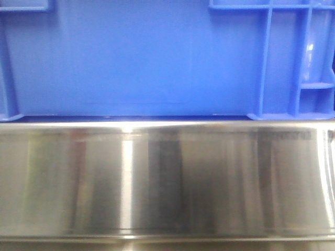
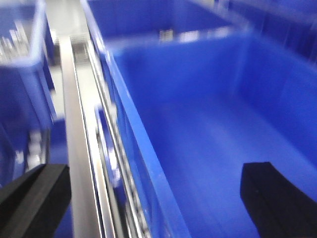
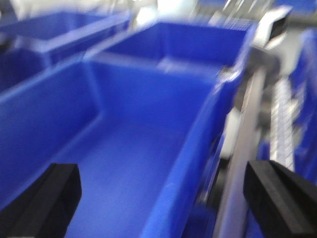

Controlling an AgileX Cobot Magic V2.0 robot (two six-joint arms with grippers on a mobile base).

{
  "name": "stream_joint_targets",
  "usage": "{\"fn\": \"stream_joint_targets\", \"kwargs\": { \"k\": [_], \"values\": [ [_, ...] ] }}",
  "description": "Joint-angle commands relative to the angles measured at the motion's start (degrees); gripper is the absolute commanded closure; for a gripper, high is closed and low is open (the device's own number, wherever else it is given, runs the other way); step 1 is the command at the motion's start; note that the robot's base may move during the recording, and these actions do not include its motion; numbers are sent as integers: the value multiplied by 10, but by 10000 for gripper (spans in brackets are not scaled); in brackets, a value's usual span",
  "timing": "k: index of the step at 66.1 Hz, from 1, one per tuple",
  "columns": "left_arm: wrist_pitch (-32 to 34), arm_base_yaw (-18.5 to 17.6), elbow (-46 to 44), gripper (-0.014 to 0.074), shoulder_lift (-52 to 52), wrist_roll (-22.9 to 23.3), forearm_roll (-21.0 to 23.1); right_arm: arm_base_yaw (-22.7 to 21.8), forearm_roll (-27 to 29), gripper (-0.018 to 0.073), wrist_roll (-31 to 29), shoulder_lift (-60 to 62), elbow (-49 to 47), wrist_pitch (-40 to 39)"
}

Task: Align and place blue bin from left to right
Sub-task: 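Close both grippers on the rim of the blue bin on the rack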

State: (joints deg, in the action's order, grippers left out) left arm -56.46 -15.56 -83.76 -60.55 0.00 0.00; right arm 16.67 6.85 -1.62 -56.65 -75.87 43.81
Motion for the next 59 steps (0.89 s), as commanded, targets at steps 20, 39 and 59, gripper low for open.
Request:
{"fn": "stream_joint_targets", "kwargs": {
  "k": [20, 39, 59],
  "values": [
    [-135, -6, -147, -6, -180, 35, -9, 15, -129, -10, 106, -196, -200, 242],
    [-135, -6, -221, -6, -279, 65, -23, 15, -109, -10, 123, -299, -276, 262],
    [-135, -6, -221, -6, -342, 65, -32, 15, -74, -10, 146, -360, -281, 262]
  ]
}}
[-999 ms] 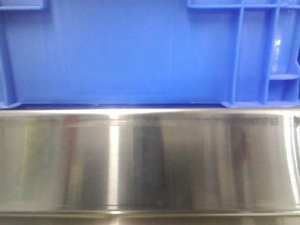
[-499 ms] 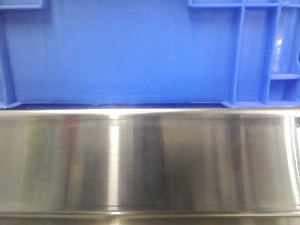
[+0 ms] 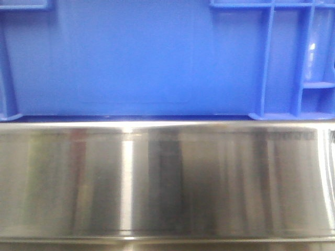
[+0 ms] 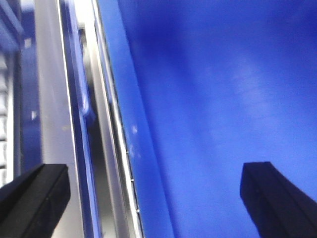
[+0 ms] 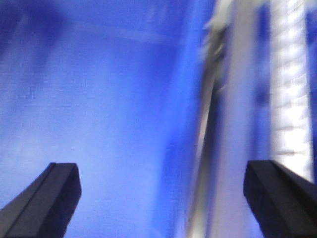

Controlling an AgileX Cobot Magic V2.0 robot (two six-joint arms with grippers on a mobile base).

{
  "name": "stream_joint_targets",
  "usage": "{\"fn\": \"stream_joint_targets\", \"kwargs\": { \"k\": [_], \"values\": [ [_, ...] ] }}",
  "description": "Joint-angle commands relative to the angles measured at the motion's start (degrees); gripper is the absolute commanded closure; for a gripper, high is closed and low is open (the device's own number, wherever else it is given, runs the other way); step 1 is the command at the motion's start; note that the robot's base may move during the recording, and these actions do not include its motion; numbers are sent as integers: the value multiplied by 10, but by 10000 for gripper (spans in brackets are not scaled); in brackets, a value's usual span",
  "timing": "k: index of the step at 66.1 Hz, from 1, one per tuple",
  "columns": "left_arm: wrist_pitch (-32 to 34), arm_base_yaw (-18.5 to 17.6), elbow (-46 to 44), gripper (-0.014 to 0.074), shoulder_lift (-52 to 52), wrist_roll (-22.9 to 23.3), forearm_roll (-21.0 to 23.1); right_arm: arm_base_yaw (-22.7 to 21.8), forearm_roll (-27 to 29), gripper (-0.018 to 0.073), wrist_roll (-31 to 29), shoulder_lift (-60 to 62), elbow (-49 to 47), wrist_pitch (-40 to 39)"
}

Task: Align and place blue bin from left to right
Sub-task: 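Close both grippers on the rim of the blue bin on the rack, then lift the gripped blue bin up off the rack with both grippers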

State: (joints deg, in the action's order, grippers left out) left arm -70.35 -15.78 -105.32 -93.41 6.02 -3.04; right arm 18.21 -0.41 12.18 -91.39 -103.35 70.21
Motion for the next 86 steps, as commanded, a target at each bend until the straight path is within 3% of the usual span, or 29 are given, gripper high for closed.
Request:
{"fn": "stream_joint_targets", "kwargs": {
  "k": [1, 41, 48, 52, 57, 66, 69, 86],
  "values": [
    [4, -3, -5, -6, -16, 5, -2, -1, -2, -10, 8, -16, -6, -2],
    [4, -3, -5, -6, -58, 5, -2, -1, -2, -10, 15, -81, -6, -2],
    [4, -3, -5, 11, -58, 5, -2, -1, -2, 55, 15, -80, -6, -2],
    [4, -3, -5, 60, -58, 5, -2, -1, -2, 132, 15, -80, -6, -3],
    [4, -3, -5, 191, -58, 5, -2, -1, -2, 323, 15, -80, -6, -3],
    [4, -3, -5, 568, -58, 5, -1, -1, -2, 605, 15, -80, -6, -3],
    [4, -3, -5, 714, -58, 5, -1, -1, -2, 650, 15, -80, -6, -3],
    [4, -3, -5, 708, -58, 4, 2, -1, -2, 629, 15, -80, -6, -3]
  ]
}}
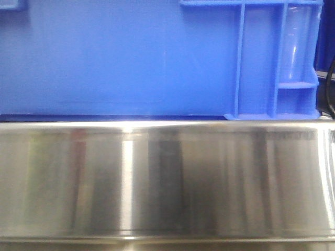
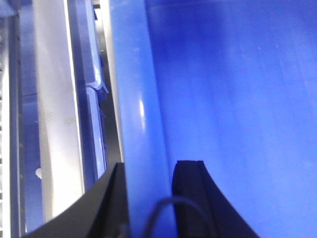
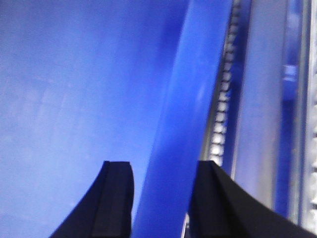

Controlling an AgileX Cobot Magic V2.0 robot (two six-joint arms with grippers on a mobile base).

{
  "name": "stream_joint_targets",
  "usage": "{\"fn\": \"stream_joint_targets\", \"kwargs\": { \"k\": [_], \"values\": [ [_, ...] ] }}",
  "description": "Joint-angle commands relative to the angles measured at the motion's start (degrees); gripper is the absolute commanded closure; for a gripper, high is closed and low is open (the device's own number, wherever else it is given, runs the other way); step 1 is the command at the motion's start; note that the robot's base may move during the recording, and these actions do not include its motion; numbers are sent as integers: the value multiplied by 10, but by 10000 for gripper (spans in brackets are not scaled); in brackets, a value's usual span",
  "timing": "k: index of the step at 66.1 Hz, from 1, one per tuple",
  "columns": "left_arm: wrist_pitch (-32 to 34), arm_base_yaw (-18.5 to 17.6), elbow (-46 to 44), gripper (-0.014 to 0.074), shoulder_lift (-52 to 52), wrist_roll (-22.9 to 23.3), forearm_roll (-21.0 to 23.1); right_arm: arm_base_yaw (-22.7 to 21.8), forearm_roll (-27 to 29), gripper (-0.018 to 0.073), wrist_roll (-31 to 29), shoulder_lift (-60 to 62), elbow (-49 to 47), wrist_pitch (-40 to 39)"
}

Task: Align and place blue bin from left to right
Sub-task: 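Lift the gripped blue bin up off the rack with both grippers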

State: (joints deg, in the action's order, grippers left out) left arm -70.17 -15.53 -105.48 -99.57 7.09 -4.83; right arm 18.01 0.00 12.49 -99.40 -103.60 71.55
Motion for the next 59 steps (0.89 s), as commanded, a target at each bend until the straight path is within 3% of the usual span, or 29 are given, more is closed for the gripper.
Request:
{"fn": "stream_joint_targets", "kwargs": {
  "k": [1, 27, 59],
  "values": [
    [2, -6, -3, 708, 4, -7, 20, 1, -6, 629, 12, 0, -4, -17],
    [2, -8, -4, 708, 40, -7, 20, 1, -7, 629, 12, 27, -10, -22],
    [2, -8, -5, 708, 155, -5, 33, 4, -7, 629, 12, 75, -117, -16]
  ]
}}
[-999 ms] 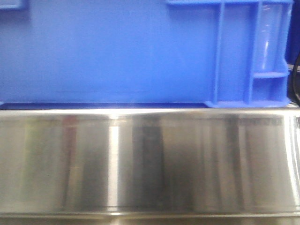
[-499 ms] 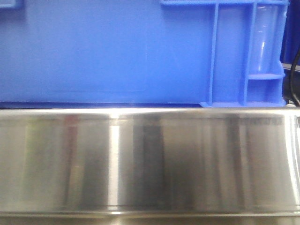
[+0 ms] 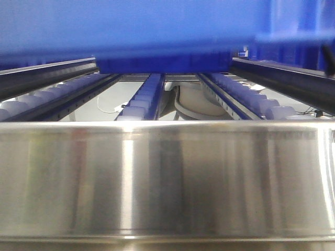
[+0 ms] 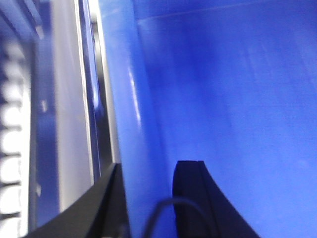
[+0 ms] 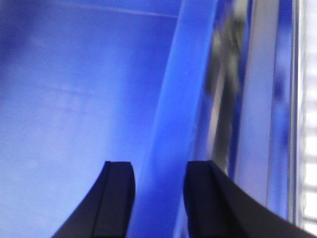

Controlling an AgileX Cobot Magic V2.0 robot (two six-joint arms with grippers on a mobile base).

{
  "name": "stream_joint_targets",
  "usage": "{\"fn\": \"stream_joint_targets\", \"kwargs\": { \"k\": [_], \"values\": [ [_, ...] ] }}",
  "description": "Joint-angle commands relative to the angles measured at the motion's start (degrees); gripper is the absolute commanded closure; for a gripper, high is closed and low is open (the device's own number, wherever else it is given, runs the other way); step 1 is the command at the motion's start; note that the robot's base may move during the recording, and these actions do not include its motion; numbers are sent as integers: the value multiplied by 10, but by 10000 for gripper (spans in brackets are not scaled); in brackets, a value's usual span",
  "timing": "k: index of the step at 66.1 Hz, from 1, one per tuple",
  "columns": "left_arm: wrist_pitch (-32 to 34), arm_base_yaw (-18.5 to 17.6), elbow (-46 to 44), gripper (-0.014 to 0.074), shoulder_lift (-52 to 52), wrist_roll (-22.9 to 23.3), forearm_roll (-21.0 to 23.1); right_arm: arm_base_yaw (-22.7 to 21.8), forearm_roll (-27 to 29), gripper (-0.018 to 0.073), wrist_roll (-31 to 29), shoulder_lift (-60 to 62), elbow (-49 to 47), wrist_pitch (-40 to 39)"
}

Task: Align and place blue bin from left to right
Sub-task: 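Lift the gripped blue bin up off the rack with both grippers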

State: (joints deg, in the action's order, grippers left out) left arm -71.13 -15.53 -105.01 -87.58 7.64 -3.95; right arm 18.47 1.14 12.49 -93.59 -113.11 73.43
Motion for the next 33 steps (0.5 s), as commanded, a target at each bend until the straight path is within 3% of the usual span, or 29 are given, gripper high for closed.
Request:
{"fn": "stream_joint_targets", "kwargs": {
  "k": [1, 33],
  "values": [
    [12, -8, -9, 708, 38, -10, 24, -1, -18, 629, 12, 18, -24, -35],
    [90, -8, -9, 708, 54, 5, 36, -1, -43, 629, 10, 25, -28, -35]
  ]
}}
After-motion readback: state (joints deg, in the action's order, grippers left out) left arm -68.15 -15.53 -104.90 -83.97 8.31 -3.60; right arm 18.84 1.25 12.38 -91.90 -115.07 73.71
